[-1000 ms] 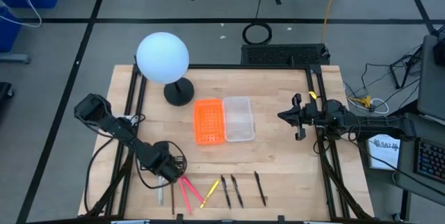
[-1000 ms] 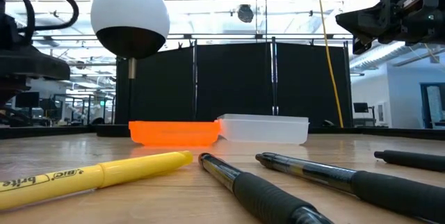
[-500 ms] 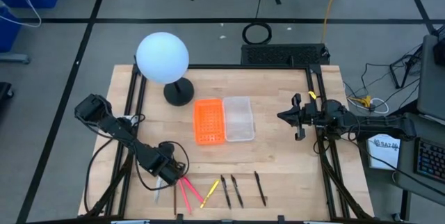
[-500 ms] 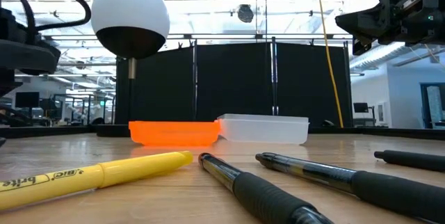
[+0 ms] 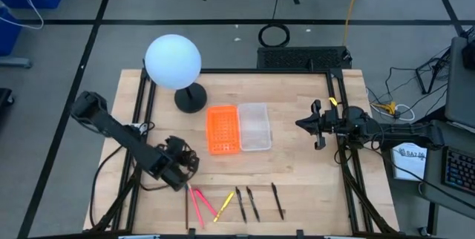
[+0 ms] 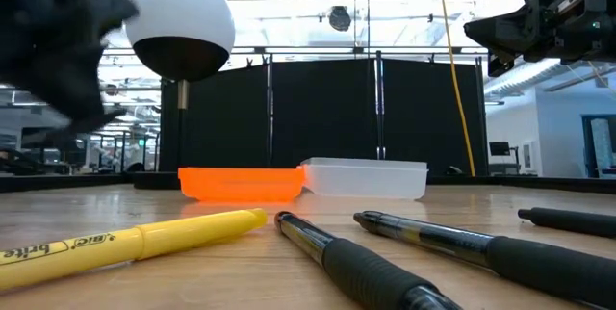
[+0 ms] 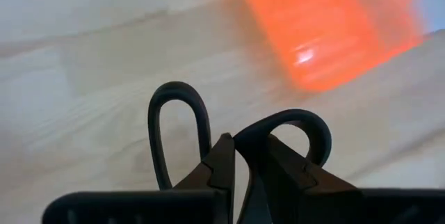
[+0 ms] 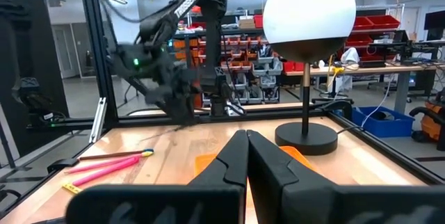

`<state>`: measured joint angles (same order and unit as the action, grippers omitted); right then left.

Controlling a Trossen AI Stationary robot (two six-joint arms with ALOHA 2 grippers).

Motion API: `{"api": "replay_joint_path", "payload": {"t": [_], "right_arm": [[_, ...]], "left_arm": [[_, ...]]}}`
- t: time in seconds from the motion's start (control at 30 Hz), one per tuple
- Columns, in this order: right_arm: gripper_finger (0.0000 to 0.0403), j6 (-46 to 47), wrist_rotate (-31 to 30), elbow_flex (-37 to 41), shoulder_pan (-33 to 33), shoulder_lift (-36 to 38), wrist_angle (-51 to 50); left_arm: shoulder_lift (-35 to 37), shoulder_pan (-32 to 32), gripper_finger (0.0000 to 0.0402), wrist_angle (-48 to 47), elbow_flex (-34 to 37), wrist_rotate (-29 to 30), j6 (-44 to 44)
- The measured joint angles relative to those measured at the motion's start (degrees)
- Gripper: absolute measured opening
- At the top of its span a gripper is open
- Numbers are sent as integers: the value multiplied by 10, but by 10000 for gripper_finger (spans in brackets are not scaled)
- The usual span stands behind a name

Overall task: Pick & place school supplies into a supply box
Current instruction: Put the black scissors into the orange supply box

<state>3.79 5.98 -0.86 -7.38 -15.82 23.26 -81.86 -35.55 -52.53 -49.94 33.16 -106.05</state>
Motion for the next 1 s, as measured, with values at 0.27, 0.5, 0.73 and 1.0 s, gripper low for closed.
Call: {"api": "replay_joint_path", "payload": {"t": [0.27, 0.5, 0.73, 1.0], "right_arm": [[0, 0, -1, 0, 0, -2, 0], [0, 0, -1, 0, 0, -2, 0], [0, 0, 0, 0, 0, -2, 0], [0, 0, 1, 0, 0, -3, 0]], "left_arm": [[31, 81, 52, 24, -119, 92, 121], [-9, 199, 52, 216, -236, 86, 365], [-104, 288, 52, 269, -339, 28, 457], [-254, 362, 52, 269, -449, -80, 453]]}}
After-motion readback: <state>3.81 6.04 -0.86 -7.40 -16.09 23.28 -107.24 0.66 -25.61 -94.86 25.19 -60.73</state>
